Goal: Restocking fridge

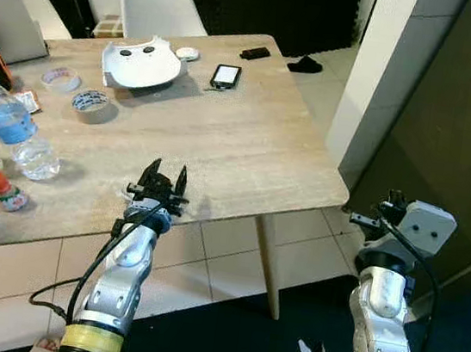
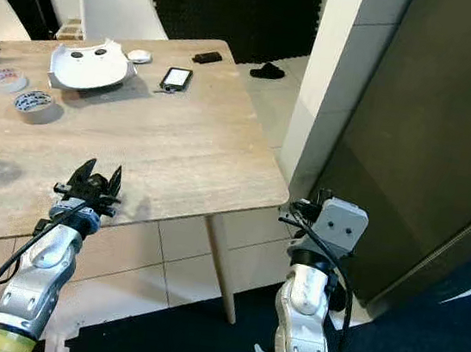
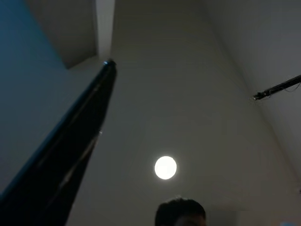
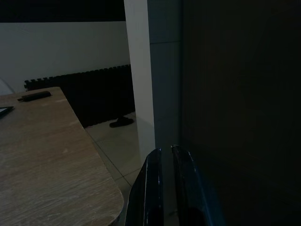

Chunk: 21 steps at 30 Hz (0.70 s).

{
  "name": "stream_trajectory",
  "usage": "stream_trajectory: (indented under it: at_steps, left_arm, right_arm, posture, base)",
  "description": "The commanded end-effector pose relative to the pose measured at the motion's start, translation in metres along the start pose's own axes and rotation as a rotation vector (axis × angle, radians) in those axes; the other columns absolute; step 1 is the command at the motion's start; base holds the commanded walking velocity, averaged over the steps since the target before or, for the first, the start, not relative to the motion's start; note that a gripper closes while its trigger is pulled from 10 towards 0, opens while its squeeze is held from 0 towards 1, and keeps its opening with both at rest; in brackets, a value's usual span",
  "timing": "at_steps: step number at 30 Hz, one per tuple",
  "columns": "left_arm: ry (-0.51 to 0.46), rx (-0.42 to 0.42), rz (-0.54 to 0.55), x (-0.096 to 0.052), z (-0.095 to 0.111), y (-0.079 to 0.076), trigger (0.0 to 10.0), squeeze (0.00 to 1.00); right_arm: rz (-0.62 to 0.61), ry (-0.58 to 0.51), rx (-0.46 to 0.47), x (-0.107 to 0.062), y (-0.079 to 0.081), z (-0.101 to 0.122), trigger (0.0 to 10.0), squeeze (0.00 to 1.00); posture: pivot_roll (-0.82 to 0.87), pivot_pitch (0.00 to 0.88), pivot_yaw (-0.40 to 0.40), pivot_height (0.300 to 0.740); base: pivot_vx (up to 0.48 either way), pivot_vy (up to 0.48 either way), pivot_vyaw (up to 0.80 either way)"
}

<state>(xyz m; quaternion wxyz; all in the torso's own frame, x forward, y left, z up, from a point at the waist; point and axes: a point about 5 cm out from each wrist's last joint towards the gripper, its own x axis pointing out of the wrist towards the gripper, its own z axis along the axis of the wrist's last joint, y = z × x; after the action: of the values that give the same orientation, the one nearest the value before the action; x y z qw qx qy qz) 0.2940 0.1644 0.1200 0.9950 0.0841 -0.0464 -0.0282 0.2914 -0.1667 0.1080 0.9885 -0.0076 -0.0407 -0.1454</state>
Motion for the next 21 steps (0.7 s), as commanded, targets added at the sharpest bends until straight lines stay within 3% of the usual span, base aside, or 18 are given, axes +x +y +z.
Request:
stream_trajectory:
  at_steps: [1,21]
  left_arm:
    - [0.017,0.000,-0.002,-0.0002,-0.0028,-0.0020,10.0,0.00]
    - [0.023,-0.018,0.007,0.0003,-0.0036,-0.0039,10.0,0.00]
  right_arm:
    - [-0.004,-0.001,0.004,-0.0010,-0.0007,0.0002,10.0,0.00]
    - [-0.006,0.012,-0.009,-0.0005,-0.0040,-0.0025,10.0,0.00]
  posture:
    - [-0.03,0.096,0.036,0.740]
    - [-0.03,0.094,0.028,0.740]
  base:
    - [0.000,0.000,0.00]
    - [0.000,0.000,0.00]
